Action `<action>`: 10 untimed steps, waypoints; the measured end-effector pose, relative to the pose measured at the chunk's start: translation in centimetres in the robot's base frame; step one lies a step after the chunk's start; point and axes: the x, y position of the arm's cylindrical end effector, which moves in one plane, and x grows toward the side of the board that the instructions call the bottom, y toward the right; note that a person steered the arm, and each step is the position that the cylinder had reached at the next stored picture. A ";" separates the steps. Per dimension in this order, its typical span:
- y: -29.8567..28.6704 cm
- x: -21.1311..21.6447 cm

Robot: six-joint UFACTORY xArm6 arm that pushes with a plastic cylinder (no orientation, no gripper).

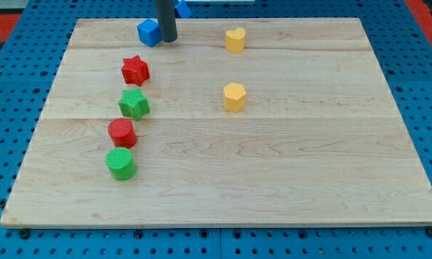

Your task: Slide the red star closer to the yellow hexagon

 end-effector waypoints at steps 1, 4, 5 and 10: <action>1.4 -0.7; 0.6 2.8; -7.8 2.5; 7.1 17.9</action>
